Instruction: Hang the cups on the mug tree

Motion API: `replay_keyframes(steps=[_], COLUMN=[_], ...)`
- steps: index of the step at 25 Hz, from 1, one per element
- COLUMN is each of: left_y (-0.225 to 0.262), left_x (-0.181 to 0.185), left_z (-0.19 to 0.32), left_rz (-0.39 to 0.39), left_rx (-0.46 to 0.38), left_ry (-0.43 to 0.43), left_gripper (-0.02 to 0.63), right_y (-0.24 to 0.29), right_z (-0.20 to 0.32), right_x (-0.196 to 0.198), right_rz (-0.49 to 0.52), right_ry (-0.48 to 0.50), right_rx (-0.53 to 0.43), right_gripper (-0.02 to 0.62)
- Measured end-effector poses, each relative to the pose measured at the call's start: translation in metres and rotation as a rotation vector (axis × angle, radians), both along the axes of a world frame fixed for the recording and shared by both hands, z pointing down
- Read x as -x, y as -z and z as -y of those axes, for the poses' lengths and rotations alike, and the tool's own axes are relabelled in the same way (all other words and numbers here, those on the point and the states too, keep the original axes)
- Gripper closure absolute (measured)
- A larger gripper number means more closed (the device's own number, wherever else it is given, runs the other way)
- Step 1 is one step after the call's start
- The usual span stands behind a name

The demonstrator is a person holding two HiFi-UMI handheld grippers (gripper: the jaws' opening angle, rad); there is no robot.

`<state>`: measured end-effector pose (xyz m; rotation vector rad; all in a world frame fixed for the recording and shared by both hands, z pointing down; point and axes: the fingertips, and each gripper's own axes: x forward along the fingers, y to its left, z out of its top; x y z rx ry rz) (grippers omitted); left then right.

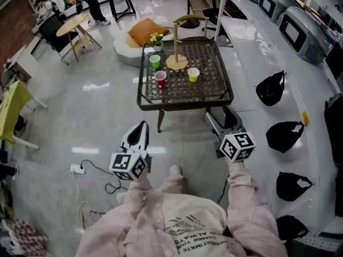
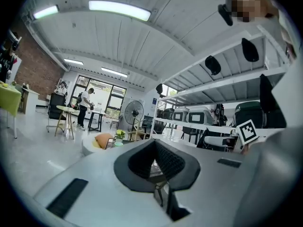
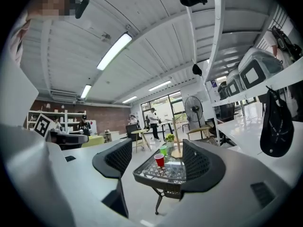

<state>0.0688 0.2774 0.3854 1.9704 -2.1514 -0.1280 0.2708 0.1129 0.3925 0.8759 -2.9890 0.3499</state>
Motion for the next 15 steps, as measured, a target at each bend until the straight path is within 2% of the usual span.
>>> replay_keyframes(steps=[8, 15], left_y=[-0.022, -0.038], left_x=[0.044, 0.058], left_z=[0.077, 0.128], left_rz=[-0.052, -0.085], left_rx=[0.033, 0.046], left_ry=[-0.055, -0.119], left_gripper=[0.609, 0.609], right_y=[-0.025, -0.045], right_z=[0.059, 0.094], right_x=[0.042, 0.057], right_rz=[-0.041, -0.059], right_ry=[-0.029, -0.084], right_rx=[0.043, 0.064], right_gripper=[0.298, 0.298])
